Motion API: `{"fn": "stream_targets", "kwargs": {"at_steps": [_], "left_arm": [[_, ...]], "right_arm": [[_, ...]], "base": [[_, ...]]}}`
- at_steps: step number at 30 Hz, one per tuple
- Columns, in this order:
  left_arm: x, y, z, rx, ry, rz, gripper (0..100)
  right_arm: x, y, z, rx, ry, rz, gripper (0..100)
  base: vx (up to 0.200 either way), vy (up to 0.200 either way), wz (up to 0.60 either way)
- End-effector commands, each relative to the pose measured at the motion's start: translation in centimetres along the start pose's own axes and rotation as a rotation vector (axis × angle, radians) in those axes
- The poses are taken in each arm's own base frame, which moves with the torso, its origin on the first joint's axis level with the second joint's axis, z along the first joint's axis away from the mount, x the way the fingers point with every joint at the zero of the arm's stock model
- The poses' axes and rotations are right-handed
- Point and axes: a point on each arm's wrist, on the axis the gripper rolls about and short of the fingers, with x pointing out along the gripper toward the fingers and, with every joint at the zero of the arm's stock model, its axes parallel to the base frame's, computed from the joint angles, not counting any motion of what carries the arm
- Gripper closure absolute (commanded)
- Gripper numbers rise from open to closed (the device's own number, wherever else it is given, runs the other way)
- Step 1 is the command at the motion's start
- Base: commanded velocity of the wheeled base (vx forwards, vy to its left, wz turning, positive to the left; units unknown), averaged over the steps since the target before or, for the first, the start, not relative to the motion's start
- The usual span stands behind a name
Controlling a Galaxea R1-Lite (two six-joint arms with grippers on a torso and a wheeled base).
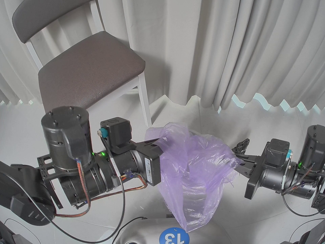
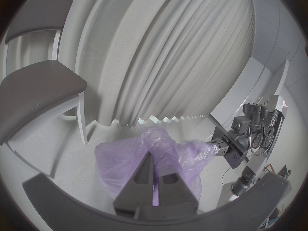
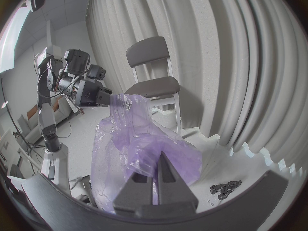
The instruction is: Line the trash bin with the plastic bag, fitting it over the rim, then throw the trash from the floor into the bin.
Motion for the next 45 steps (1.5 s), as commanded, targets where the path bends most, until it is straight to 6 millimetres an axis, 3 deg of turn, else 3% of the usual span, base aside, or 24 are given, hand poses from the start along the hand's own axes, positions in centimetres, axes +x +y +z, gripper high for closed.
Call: {"fn": "stream_targets", "kwargs": {"at_steps": [1, 11, 20, 27, 39, 45], "left_arm": [[1.8, 0.7, -3.6, -0.01, 0.074, 0.008, 100], [3.8, 1.5, -6.2, -0.103, 0.026, 0.011, 100], [4.9, 3.9, -7.9, -0.141, -0.046, 0.009, 100], [6.2, 4.9, -9.6, -0.202, -0.112, 0.012, 100], [6.1, 5.1, -9.8, -0.253, -0.104, 0.018, 100], [6.6, 5.5, -10.8, -0.27, -0.073, 0.028, 100]], "right_arm": [[2.6, -1.3, -0.2, -0.01, 0.042, -0.006, 100], [4.4, -2.4, -1.6, 0.012, 0.078, -0.049, 100], [3.9, -4.3, -2.2, 0.04, 0.056, -0.134, 100], [3.4, -4.0, -3.2, 0.172, 0.045, -0.201, 100], [6.6, -4.1, -7.7, 0.313, -0.021, -0.225, 100], [7.5, -4.2, -8.5, 0.311, -0.06, -0.231, 100]], "base": [[0.0, 0.0, 0.0], [0.0, 0.0, 0.0], [0.0, 0.0, 0.0], [0.0, 0.0, 0.0], [0.0, 0.0, 0.0], [0.0, 0.0, 0.0]]}}
